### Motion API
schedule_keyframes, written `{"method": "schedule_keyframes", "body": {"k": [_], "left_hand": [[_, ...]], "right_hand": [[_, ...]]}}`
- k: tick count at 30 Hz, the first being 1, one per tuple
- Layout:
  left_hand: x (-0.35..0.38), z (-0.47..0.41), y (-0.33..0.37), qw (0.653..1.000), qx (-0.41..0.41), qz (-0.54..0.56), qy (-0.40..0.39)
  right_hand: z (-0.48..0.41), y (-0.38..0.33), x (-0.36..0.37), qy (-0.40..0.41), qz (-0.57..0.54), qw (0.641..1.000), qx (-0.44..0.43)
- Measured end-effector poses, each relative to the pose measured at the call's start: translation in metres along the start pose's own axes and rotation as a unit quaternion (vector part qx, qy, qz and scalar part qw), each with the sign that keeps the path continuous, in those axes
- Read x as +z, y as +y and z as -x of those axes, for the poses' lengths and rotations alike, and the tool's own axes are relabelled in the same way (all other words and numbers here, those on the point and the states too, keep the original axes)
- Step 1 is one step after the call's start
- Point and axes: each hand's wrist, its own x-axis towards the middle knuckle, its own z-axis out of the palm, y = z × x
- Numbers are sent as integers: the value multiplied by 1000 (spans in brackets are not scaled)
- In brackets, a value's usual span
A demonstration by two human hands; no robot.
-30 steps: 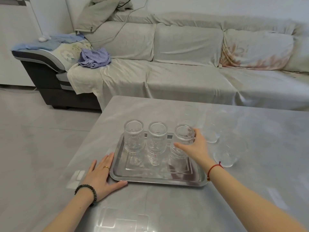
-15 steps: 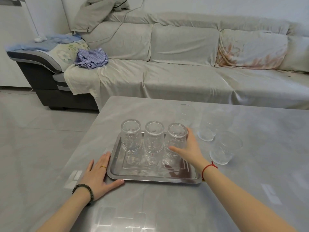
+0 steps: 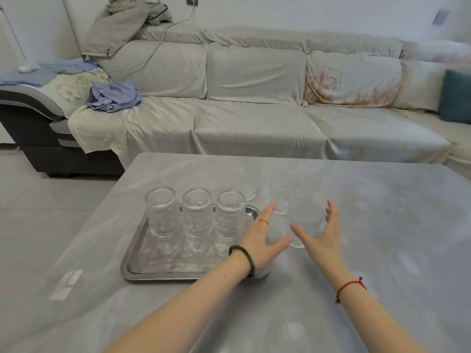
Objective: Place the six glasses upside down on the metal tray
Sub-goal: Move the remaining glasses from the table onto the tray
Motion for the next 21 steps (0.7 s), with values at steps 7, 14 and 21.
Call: {"method": "schedule_keyframes", "body": {"k": [7,14,21], "left_hand": [[53,-77,11,980,-148,131,-4],[53,-72,10,974,-128,174,66],[11,-16,8,877,-211,417,108]], "right_hand": [[-18,10,6,-90,-77,991,67],[-14,5,4,-51,-67,995,51],[18,-33,-16,-170,-25,984,-46]]}}
